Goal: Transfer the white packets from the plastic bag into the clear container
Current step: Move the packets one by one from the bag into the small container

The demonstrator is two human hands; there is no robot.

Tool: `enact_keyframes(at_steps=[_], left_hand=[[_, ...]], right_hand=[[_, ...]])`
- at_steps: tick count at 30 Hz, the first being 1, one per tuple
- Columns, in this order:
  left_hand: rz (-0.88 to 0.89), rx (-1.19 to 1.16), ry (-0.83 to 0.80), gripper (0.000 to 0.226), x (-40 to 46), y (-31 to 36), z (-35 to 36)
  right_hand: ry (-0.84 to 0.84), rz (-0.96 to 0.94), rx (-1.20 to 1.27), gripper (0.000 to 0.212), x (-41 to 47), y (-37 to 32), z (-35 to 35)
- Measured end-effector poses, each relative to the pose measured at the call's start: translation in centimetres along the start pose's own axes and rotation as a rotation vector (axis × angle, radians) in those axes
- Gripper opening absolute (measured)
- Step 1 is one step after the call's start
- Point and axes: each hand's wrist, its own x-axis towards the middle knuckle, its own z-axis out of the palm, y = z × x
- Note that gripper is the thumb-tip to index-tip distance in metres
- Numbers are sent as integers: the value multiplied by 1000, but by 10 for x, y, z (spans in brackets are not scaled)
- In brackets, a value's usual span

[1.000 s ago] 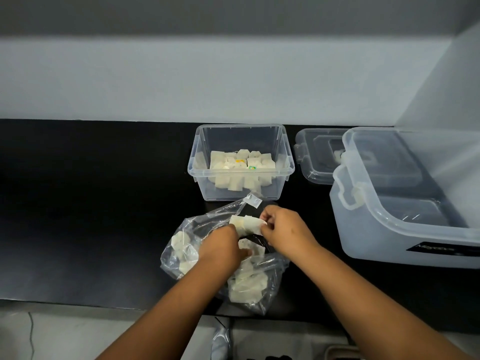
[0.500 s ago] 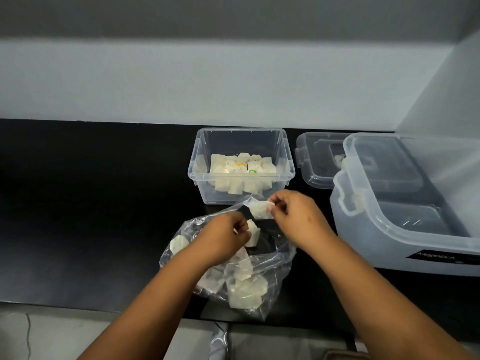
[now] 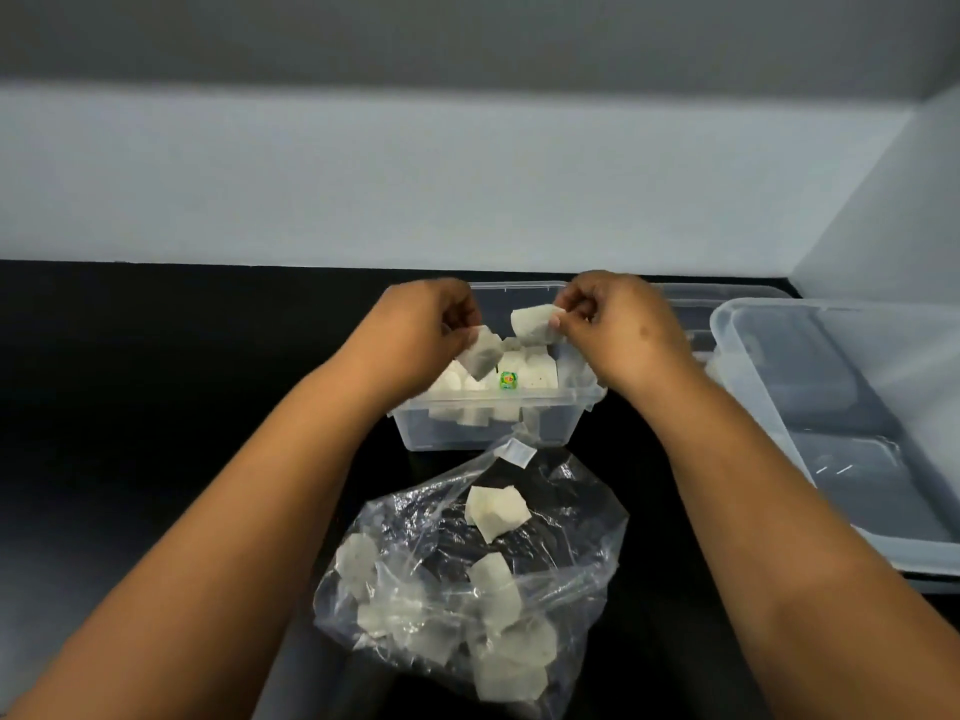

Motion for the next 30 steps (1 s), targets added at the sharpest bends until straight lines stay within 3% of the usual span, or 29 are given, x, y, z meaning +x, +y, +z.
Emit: enact_keyframes(at_steps=[5, 8, 14, 24, 27, 29, 30], left_hand=[[40, 130, -142, 6, 36, -21, 6], [57, 199, -260, 14, 49, -31, 19], [77, 195, -456, 14, 62, -45, 35], [132, 125, -599, 14, 78, -45, 51], [139, 125, -658, 13, 83, -41, 58], [143, 124, -693, 13, 86, -40, 64], [143, 121, -707, 13, 88, -38, 67]], right_hand=[[-353, -49, -420, 14, 37, -5, 23], [-582, -99, -537, 20, 47, -10, 41], [-830, -39, -668, 18, 56, -13, 70], [-759, 48, -695, 10, 59, -12, 76], [-741, 111, -688, 20, 66, -20, 65], [-747, 152, -658, 7, 71, -28, 52], [-721, 162, -631, 19, 71, -29, 44]])
